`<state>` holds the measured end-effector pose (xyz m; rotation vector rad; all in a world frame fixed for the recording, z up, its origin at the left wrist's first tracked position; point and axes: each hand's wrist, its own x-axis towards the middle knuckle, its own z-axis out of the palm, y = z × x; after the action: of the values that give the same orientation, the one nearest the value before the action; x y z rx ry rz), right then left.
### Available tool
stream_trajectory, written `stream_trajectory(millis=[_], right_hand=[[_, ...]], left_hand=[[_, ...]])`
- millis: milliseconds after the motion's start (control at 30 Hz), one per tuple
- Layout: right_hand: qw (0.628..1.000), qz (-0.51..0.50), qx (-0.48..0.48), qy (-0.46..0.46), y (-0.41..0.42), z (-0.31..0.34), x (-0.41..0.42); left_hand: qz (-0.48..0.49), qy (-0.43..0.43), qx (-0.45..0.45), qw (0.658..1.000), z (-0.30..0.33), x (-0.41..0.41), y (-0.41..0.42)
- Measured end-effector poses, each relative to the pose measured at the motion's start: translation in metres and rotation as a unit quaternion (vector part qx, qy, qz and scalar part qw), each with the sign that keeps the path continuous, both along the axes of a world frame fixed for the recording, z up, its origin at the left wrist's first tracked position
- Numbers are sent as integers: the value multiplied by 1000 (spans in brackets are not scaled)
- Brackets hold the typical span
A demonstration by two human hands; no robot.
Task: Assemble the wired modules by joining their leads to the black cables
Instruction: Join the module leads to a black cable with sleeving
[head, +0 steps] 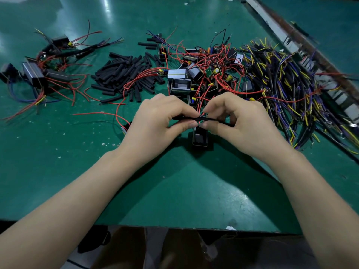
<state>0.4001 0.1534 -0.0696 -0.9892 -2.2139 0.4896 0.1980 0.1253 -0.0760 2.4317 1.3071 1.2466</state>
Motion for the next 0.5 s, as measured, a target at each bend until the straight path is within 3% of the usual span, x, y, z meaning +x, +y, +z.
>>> stream_trajectory(millis=[167,333,500], right_hand=[[1000,3,-10,-2,0,-1,0],[1000,-2,-7,-1,0,-2,1],[1000,-18,-1,-25,2,-2,2]], left_hand=[[2,44,35,998,-4,2,2],[3,11,26,1000,1,-1,-3],[128,-34,-1,991,9,-28,-2]])
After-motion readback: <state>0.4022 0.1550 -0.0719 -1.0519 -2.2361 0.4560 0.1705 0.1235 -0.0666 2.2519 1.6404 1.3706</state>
